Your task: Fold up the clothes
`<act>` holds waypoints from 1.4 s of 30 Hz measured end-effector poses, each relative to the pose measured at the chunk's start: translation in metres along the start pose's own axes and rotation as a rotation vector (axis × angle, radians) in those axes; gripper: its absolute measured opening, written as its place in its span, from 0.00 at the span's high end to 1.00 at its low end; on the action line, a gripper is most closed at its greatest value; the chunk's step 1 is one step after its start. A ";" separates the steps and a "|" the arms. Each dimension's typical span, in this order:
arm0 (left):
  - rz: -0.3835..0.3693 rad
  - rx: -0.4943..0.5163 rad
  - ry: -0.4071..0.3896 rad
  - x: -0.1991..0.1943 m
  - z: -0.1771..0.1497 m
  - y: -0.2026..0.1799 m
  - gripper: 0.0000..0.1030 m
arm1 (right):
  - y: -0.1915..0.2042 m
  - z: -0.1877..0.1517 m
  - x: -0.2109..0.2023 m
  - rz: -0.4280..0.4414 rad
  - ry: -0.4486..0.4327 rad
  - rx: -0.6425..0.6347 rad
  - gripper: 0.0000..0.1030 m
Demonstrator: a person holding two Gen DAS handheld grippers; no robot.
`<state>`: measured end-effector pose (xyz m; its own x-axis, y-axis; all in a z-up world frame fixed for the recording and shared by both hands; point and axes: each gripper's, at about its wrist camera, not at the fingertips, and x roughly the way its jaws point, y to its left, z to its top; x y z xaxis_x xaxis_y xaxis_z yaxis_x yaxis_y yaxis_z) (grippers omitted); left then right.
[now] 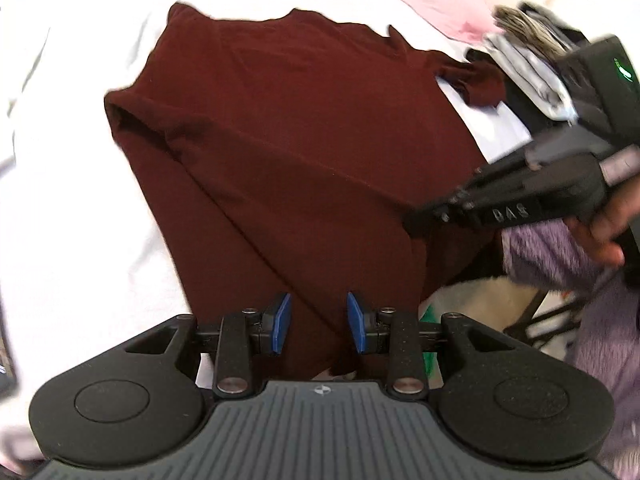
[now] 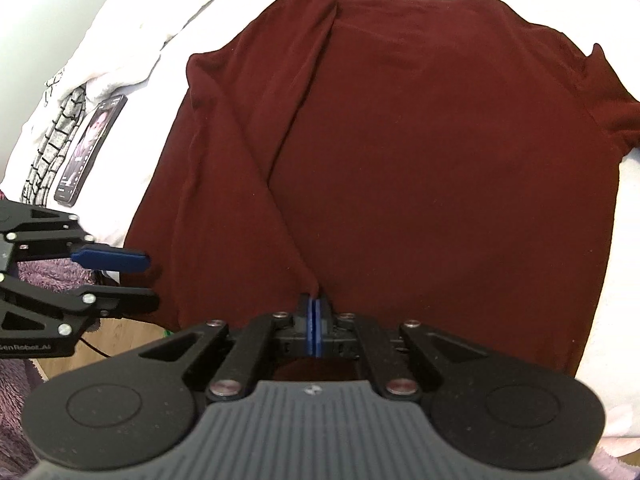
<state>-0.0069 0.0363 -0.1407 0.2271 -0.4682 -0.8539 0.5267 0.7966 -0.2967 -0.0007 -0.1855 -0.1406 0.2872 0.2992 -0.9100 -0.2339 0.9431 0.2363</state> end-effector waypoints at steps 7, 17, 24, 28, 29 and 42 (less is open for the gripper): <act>0.016 -0.036 -0.008 0.002 -0.001 0.005 0.96 | -0.010 -0.002 -0.001 0.012 -0.005 -0.011 0.98; 0.075 -0.051 0.001 -0.056 -0.015 0.007 0.98 | 0.011 -0.002 -0.015 0.173 0.010 -0.014 0.98; 0.131 -0.071 0.069 -0.037 -0.017 0.024 0.98 | 0.034 -0.007 0.000 0.201 0.072 -0.079 0.98; 0.164 -0.071 0.107 -0.025 -0.015 0.030 0.98 | 0.037 -0.011 0.013 0.187 0.108 -0.103 0.93; 0.174 -0.072 0.111 -0.024 -0.015 0.031 0.98 | 0.037 -0.012 0.015 0.181 0.110 -0.104 0.92; 0.249 -0.020 0.002 -0.061 0.042 0.040 0.81 | 0.011 0.020 -0.006 0.081 -0.013 -0.099 0.73</act>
<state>0.0352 0.0808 -0.0823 0.3460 -0.2558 -0.9027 0.4388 0.8945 -0.0854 0.0139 -0.1741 -0.1260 0.2756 0.3765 -0.8845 -0.3470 0.8970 0.2737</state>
